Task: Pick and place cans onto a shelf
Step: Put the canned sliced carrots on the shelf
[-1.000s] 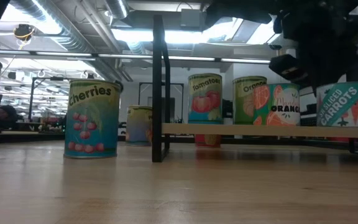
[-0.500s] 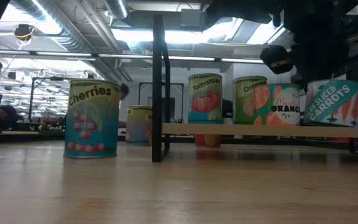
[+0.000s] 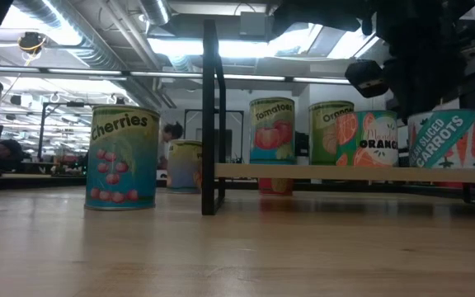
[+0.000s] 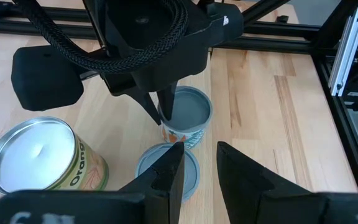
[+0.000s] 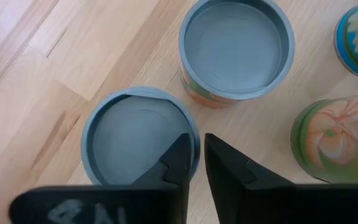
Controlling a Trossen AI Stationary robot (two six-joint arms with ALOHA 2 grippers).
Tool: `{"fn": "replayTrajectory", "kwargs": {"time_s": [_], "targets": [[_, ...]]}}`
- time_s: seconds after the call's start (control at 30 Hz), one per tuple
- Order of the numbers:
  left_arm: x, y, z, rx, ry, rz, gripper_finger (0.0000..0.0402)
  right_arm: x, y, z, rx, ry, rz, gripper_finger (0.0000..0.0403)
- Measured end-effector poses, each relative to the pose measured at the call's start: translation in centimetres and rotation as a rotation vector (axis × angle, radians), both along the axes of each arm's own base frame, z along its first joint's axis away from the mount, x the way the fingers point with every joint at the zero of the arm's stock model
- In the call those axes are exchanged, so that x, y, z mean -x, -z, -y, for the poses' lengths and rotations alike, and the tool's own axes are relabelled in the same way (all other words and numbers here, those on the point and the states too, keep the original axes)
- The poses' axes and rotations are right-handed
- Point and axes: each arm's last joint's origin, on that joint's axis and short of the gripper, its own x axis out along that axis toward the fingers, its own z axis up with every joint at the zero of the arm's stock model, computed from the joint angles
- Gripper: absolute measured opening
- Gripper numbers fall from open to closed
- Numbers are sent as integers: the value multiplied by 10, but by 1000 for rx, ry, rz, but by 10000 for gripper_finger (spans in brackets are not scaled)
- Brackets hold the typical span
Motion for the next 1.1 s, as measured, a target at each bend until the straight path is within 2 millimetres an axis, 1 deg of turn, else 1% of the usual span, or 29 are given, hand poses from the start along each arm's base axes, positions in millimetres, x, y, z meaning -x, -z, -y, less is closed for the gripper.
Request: {"fn": "replayTrajectory", "kwargs": {"time_s": [0.23, 0.6, 0.87, 1.1], "targets": [[0, 0, 0, 0, 0, 0, 87, 0, 0, 0, -1, 0, 1, 69], [0, 0, 0, 0, 0, 0, 87, 0, 0, 1, 32, 19, 2, 68], [0, 0, 0, 0, 0, 0, 87, 4, 1, 1, 37, 19, -46, 68], [0, 0, 0, 0, 0, 0, 87, 4, 1, 1, 33, 29, -48, 68]]}}
